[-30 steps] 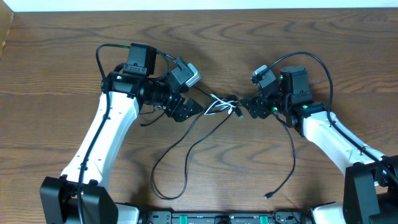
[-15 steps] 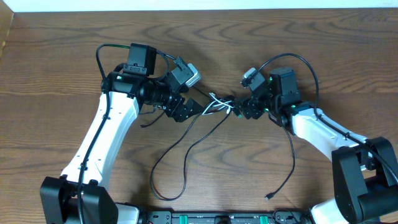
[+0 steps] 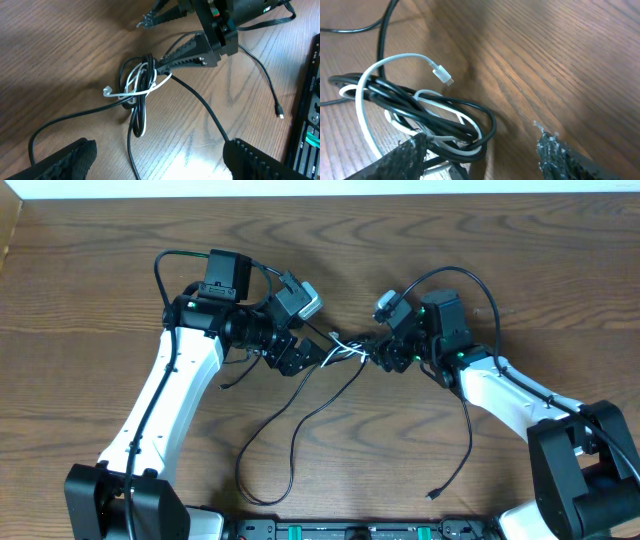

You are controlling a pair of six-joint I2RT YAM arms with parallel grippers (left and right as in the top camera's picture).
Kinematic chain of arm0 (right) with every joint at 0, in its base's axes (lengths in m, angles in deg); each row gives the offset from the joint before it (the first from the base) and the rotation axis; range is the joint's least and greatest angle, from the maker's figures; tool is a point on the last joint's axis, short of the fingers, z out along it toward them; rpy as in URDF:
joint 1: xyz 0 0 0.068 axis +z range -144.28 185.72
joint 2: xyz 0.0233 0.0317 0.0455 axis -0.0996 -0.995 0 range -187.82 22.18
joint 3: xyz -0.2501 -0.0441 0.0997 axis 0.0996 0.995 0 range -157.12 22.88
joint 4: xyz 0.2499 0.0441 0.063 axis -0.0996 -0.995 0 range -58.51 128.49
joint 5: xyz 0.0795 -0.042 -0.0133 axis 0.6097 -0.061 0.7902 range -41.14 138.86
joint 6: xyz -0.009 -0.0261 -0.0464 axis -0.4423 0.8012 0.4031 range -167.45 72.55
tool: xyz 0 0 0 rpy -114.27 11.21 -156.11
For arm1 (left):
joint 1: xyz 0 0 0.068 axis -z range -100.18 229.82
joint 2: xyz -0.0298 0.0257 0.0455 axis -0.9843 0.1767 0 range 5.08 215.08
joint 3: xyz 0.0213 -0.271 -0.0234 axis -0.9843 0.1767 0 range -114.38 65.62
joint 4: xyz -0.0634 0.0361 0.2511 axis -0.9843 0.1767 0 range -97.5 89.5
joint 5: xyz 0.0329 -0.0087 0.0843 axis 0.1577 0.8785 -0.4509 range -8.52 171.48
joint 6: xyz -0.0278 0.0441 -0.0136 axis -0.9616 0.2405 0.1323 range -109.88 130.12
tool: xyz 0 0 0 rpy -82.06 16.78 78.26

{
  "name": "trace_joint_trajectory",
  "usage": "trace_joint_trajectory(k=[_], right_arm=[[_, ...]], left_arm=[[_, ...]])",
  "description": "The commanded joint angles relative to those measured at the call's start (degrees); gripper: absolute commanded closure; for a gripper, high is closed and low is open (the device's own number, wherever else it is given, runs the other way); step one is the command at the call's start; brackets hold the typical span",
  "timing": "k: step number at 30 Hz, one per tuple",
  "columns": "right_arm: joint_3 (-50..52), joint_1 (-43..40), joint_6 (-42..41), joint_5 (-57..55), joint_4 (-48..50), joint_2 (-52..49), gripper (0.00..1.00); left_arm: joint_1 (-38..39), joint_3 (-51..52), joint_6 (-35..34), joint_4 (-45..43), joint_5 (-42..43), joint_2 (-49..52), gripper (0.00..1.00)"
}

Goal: Untangle cables

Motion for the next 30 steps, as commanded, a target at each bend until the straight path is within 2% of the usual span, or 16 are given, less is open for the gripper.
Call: trace_joint_trajectory(k=[1,7,10,13,14,17,18,19,22,26,30], right_arm=[[-0.15,1.18,4.74,4.63,0.17,-0.04,0.32],[-0.15,2.86,11.34,5.92,0.11,-0.57,0.25],[-0.15,3.67,14.01,5.95,0.15,-1.33,0.27],[-0.15,3.82,14.4,6.05,0.15,-2.34,0.37],[-0.15,3.82,14.38,6.14,0.13,-2.95,0.48],[-0.15,3.82,14.43,7.63,0.15,-3.76,0.6],[-0.15,3.82,14.45,8.2,0.15,-3.76,0.66],[-0.15,3.82,14.47,8.31,0.15,-3.76,0.79],[-0.15,3.82,14.4,8.31,0.17,-3.76,0.99],[-0.17,3.82,14.32,10.82,0.52,-3.76,0.99],[-0.17,3.82,9.7,14.84,3.21,-3.74,0.99]], left_arm=[[0.13,-0.11,0.59,0.0,-0.28,0.52,0.15],[0.13,-0.11,0.61,0.0,-0.28,0.52,0.15],[0.13,-0.11,0.59,0.02,-0.28,0.52,0.15],[0.13,-0.11,0.59,0.02,-0.28,0.52,0.15],[0.13,-0.11,0.59,0.0,-0.28,0.52,0.15],[0.13,-0.11,0.59,0.0,-0.28,0.52,0.15],[0.13,-0.11,0.59,0.0,-0.28,0.52,0.15],[0.13,-0.11,0.61,0.0,-0.28,0.52,0.15],[0.13,-0.11,0.61,0.02,-0.28,0.52,0.15],[0.13,-0.11,0.59,0.04,-0.28,0.52,0.15],[0.13,-0.11,0.61,0.35,-0.28,0.52,0.15]])
